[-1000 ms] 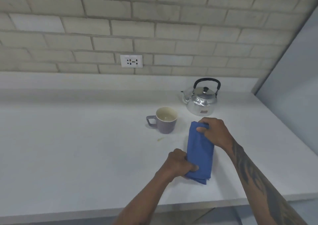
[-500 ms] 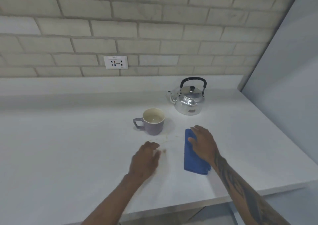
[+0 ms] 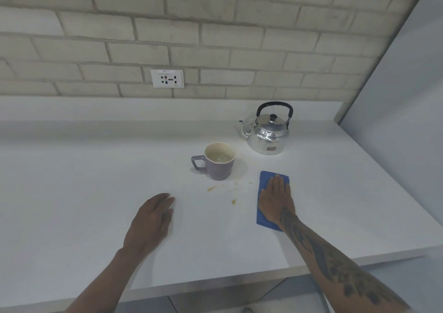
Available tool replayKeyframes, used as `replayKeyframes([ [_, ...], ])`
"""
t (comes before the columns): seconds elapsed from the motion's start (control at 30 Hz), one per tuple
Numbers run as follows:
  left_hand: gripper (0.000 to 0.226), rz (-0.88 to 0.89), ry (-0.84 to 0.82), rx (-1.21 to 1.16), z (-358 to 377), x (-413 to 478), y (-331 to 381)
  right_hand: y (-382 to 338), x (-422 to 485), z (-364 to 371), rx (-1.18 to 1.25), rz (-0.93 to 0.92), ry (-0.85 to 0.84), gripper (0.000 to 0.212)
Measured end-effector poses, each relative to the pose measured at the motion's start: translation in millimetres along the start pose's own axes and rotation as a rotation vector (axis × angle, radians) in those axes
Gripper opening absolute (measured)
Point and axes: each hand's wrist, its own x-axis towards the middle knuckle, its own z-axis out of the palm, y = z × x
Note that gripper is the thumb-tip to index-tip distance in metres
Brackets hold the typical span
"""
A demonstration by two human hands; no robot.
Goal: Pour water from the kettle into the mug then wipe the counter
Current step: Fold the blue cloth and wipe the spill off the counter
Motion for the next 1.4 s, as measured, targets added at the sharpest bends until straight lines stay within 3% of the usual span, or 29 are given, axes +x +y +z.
replayKeyframes([
  [0.2, 0.052, -0.009, -0.017, -0.012, 1.5, -1.0, -1.4, -38.4, 2.4, 13.8, -0.036, -0.209, 0.019, 0.058],
  [0.3, 0.047, -0.015, -0.025, -0.019, 1.4, -0.4, -1.9, -54.2, -16.0, 15.4, -0.019, -0.382, -0.016, 0.072],
  [0.47, 0.047, -0.013, -0.018, -0.027, 2.8, -1.0, -2.4, -21.5, -65.4, 24.6, -0.089, -0.648, 0.017, 0.059],
  [0.53, 0.052, -0.008, -0.008, -0.03, 3.0, -1.8, -2.2, 3.6, -66.7, 20.8, -0.04, -0.618, 0.04, 0.068],
  [0.7, 0.057, -0.005, 0.014, -0.028, 1.0, -2.3, 1.8, 16.4, -20.0, 11.6, -0.004, -0.278, 0.039, 0.094],
  [0.83, 0.058, 0.004, 0.014, -0.027, 0.0, -2.4, 2.3, -34.1, -12.5, 14.9, -0.021, -0.124, 0.026, 0.071],
  [0.97, 0.059, 0.005, 0.031, -0.031, 0.7, -3.0, 3.2, -76.9, -41.2, 29.9, 0.02, -0.195, 0.089, 0.088],
  [1.1, 0.056, -0.001, 0.019, -0.03, 2.9, -2.6, -0.3, -138.1, -79.5, 47.1, 0.028, -0.427, 0.027, 0.06],
  [1.23, 0.05, -0.025, -0.019, -0.092, -0.6, -2.8, 0.2, -183.0, -67.7, 27.9, 0.002, -0.654, -0.025, 0.071],
  [1.3, 0.05, -0.041, -0.038, -0.109, -2.9, -2.7, -0.2, -187.6, -53.6, 21.1, -0.022, -0.647, -0.037, 0.066],
  [1.4, 0.067, -0.053, -0.038, -0.104, -1.5, -4.2, -2.6, -177.5, -49.9, 28.8, -0.031, -0.618, -0.029, 0.068],
])
